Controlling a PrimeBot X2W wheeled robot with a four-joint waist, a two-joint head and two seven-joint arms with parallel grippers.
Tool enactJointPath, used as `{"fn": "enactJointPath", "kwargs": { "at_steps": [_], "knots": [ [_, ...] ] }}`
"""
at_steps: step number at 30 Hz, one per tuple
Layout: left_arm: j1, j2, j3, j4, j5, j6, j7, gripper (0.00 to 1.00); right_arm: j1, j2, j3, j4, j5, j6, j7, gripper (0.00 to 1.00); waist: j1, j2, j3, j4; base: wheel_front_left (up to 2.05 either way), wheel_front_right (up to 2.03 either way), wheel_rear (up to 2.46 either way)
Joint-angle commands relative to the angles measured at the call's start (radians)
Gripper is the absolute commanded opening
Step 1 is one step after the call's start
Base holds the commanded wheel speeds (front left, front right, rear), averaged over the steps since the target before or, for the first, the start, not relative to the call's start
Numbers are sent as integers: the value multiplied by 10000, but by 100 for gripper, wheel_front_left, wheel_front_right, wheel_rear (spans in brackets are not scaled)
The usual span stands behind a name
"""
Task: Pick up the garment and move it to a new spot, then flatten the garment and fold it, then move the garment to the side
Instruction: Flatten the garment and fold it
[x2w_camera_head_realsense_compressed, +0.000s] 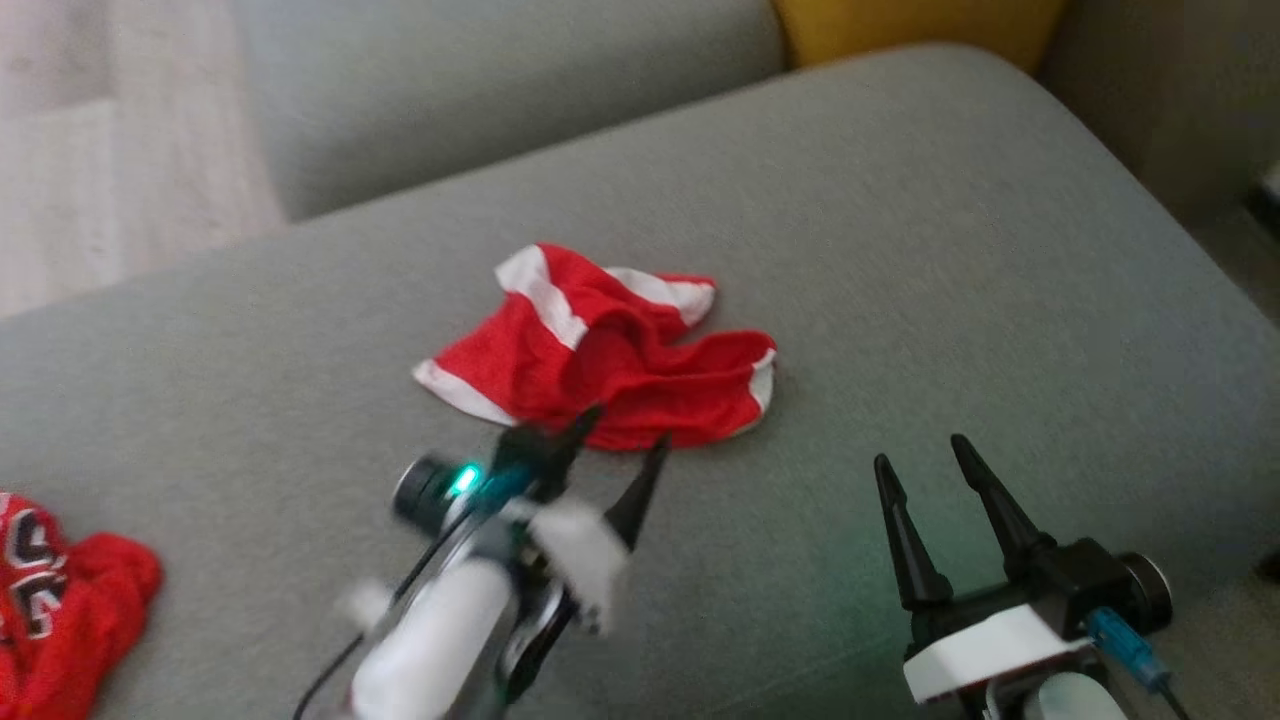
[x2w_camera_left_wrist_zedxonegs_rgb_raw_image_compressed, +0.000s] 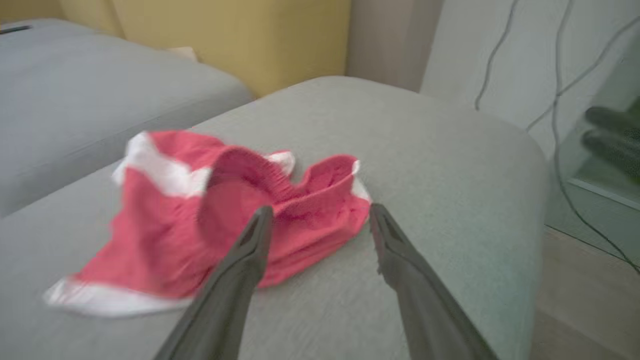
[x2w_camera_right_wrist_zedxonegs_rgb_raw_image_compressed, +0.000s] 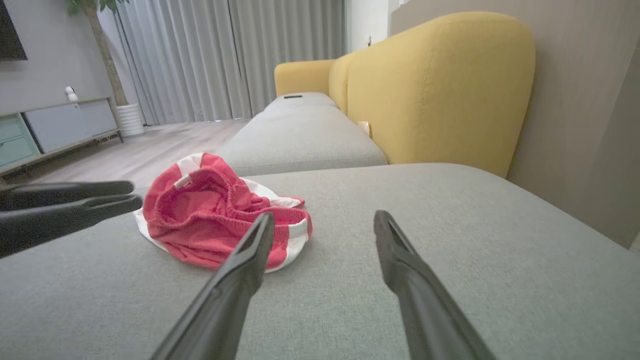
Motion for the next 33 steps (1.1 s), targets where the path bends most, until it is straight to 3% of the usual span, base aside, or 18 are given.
{"fn": "enactJointPath", "kwargs": {
  "at_steps": [1, 6, 12, 21, 26, 33],
  "knots": [
    [-749, -16, 139, -278, -132, 10, 114, 100, -484, -88, 251, -354, 48, 75, -109, 100, 0, 0, 718, -581, 0, 0, 0],
    [-2771, -16, -1480, -62, -1099, 367, 1483, 100, -815, -51, 370, -368, 151, 75, -109, 100, 0, 0, 1482, -939, 0, 0, 0],
    [-4230, -16, -2828, 482, -2636, 942, 2369, 100, -1298, -7, 504, -374, 284, 75, -109, 100, 0, 0, 2102, -1282, 0, 0, 0],
    [-5571, -16, -4289, 1576, -3683, 1455, 2310, 100, -1570, 16, 595, -382, 456, 75, -109, 100, 0, 0, 2555, -1586, 0, 0, 0],
    [-6248, -16, -5084, 2234, -3748, 1721, 2324, 100, -1651, 18, 731, -380, 630, 75, -109, 100, 0, 0, 2728, -1773, 0, 0, 0],
    [-6673, -16, -5746, 2852, -3945, 1785, 2588, 100, -1743, 19, 804, -388, 795, 75, -109, 100, 0, 0, 2879, -1964, 0, 0, 0]
  ]
}}
